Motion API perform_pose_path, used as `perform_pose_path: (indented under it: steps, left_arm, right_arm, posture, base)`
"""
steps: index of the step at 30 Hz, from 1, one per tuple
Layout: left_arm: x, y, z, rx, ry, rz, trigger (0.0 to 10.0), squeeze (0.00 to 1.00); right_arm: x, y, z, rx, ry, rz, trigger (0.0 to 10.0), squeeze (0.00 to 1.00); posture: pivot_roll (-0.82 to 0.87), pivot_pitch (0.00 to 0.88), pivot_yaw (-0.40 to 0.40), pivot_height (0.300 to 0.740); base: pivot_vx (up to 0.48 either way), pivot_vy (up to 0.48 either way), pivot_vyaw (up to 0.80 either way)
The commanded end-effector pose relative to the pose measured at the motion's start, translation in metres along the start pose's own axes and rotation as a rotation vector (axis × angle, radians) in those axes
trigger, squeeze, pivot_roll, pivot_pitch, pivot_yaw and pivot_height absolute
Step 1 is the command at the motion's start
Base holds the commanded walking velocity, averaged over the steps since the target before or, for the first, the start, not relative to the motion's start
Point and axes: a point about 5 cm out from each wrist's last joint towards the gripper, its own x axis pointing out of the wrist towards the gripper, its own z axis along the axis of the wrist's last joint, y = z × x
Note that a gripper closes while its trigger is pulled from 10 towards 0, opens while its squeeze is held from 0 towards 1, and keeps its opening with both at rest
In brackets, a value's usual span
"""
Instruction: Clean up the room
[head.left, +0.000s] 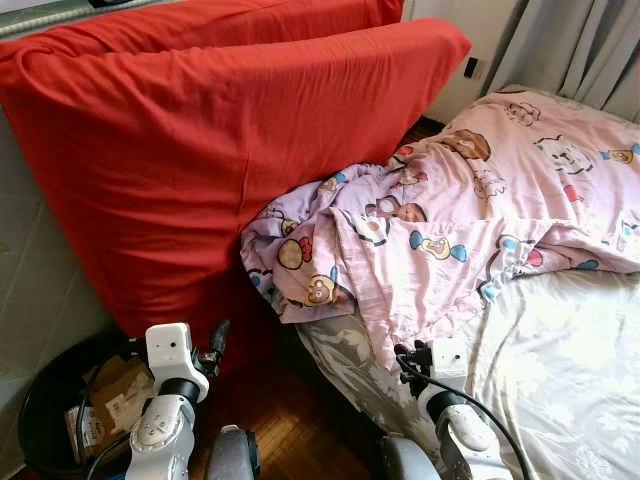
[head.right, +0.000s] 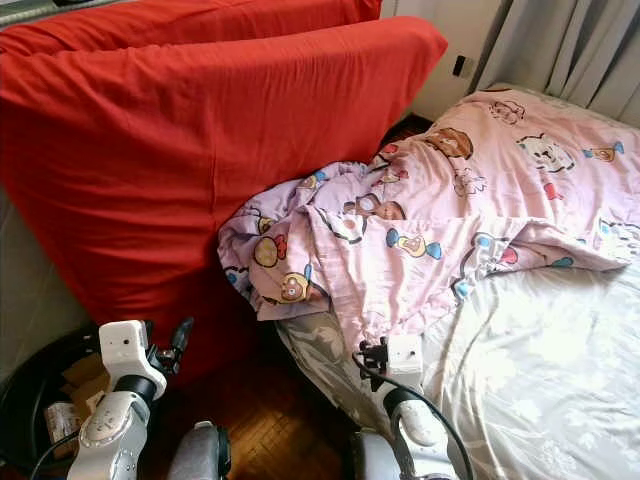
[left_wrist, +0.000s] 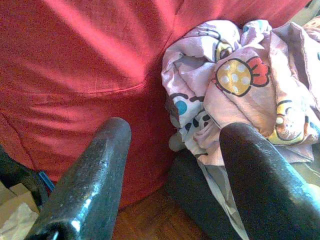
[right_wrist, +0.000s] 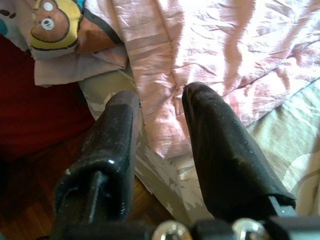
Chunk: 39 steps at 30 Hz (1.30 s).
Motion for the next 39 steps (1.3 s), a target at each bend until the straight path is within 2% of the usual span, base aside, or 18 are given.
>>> perform_pose_path:
  steps: [1,5,25,33,39]
  left_arm:
    - [-0.001,0.001,-0.001,0.000,0.008,0.002,10.0,0.00]
    - [-0.001,0.001,-0.001,0.001,0.009,0.003,10.0,0.00]
    - [-0.005,0.003,0.000,0.005,0.008,0.003,10.0,0.00]
    - [-0.009,0.004,0.001,0.006,0.006,0.009,10.0,0.00]
    - [-0.016,0.006,0.003,0.010,0.004,0.012,10.0,0.00]
  right_arm:
    - [-0.003,-0.001,-0.006,0.002,0.030,0.000,10.0,0.00]
    - [-0.003,-0.001,-0.008,-0.002,0.043,-0.010,10.0,0.00]
    - [-0.002,0.007,-0.011,-0.011,0.063,0.029,10.0,0.00]
    - [0.000,0.008,-0.013,-0.007,0.088,0.012,10.0,0.00]
    - [0.004,0.001,-0.013,0.103,0.133,-0.104,10.0,0.00]
  posture:
    - [0.04,0.121,-0.034,0.620]
    - [0.04,0.129,-0.034,0.620]
    - [0.06,0.152,-0.034,0.620]
    - [0.07,0.167,-0.032,0.620]
    - [0.09,0.197,-0.027,0.620]
  base:
    - [0.000,0.000,0.00]
    - [0.000,0.000,0.00]
    - [0.280,0.000,0.00]
    - [0.000,0.000,0.00]
    - [0.000,0.000,0.00]
